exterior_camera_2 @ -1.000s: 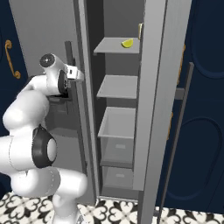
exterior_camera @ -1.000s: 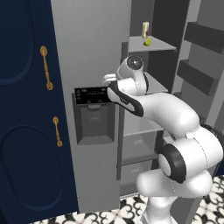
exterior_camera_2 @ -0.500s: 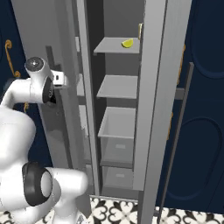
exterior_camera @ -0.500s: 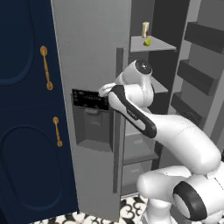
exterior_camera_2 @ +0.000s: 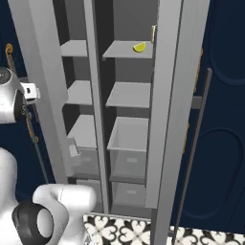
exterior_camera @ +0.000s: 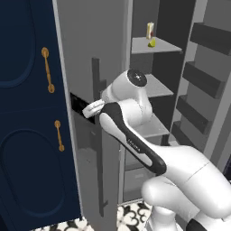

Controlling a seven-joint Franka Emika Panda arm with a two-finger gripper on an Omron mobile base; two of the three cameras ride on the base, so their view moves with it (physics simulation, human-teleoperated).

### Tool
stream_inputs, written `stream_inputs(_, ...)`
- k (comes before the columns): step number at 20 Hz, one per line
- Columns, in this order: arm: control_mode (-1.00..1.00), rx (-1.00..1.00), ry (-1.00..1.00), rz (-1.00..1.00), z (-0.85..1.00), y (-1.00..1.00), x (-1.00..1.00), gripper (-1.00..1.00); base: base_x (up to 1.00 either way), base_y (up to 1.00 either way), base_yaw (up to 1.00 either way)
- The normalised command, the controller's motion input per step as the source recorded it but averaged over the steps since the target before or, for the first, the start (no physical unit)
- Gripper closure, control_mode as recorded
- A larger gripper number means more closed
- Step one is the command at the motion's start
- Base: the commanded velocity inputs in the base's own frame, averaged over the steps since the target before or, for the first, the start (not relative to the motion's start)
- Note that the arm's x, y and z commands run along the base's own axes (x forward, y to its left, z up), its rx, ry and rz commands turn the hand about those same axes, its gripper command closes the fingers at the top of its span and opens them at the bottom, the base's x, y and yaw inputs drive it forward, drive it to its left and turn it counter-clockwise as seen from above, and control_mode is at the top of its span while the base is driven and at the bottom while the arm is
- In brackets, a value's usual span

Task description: Grab a lemon wedge from the fridge and one ice cube from the ice bowl, and put them in the glass of lemonade.

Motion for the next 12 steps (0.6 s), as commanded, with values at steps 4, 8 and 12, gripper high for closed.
stream_inputs(4,-1.0,-0.02,0.01,0.06,0.29,0.18,-0.89,-1.0,0.0,0.0,0.0)
stream_inputs(8,-1.0,0.0,-0.1,0.0,0.34,-0.22,-0.92,-1.0,0.0,0.0,0.0)
stream_inputs(12,-1.0,0.04,-0.07,0.0,0.43,-0.7,-0.8,-1.0,0.0,0.0,0.0)
